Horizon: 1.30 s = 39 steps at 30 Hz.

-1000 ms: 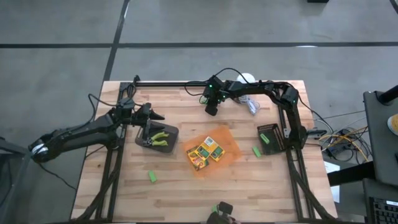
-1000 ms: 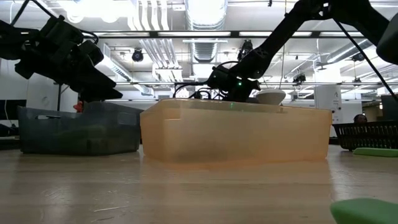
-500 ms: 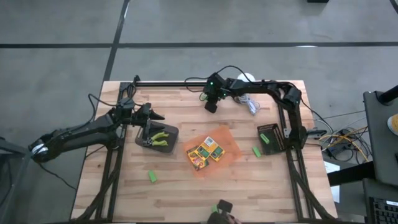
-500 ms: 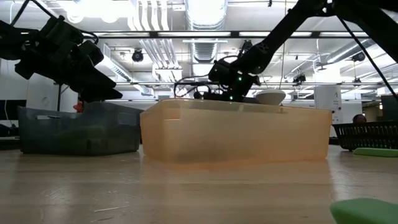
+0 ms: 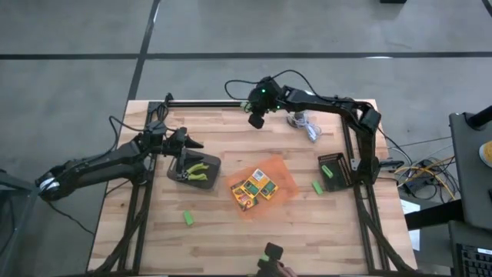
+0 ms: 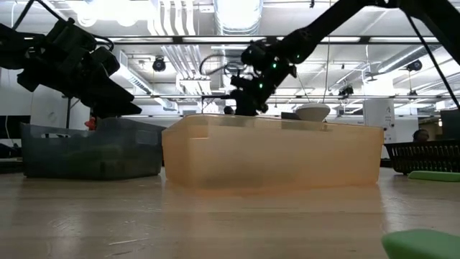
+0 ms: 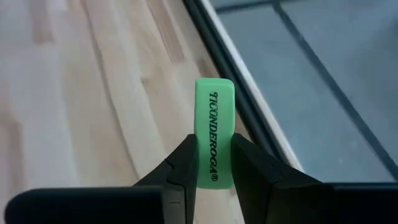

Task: Pick & Place School Supplies
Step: Put the top green eraser into the black basket

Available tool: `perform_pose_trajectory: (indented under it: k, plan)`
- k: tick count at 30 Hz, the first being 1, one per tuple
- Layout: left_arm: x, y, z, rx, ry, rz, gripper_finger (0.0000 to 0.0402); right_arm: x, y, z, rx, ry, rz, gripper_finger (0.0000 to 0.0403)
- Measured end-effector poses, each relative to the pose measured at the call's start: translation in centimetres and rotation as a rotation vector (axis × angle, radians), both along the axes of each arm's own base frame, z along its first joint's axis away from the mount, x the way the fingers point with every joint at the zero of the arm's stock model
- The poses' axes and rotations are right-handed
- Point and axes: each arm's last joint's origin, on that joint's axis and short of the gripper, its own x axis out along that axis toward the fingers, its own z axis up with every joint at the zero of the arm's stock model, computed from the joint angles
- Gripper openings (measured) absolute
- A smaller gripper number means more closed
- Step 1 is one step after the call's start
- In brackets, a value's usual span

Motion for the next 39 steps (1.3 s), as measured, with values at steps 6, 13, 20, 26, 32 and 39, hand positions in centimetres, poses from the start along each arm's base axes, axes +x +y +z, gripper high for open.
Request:
perform_pose_trajectory:
  k: [6,13,20,26,32,39]
  plan:
    - [0.0,0.0,0.0,0.0,0.0,0.0,0.0259,-0.7,0.4,3.7,-0.023,-0.149,0.076,0.0076]
    - [0.0,0.0,0.0,-0.002,0.002,0.0,0.0259,-2.2,1.4,8.3,-0.076,-0.28,0.086,0.0073]
    - [0.0,0.0,0.0,-0.002,0.003,0.0,0.0259,-5.0,3.3,13.0,-0.031,-0.415,0.059,0.0079]
    - [0.0,0.0,0.0,-0.002,0.003,0.0,0.0259,-7.9,5.2,15.4,0.035,-0.412,0.027,0.0075]
    - [0.0,0.0,0.0,-0.002,0.003,0.0,0.0259,-10.6,6.9,16.7,0.093,-0.346,0.004,0.0082]
    - [0.0,0.0,0.0,-0.002,0.002,0.0,0.0259,-12.7,9.7,17.2,0.087,-0.352,0.042,0.0078]
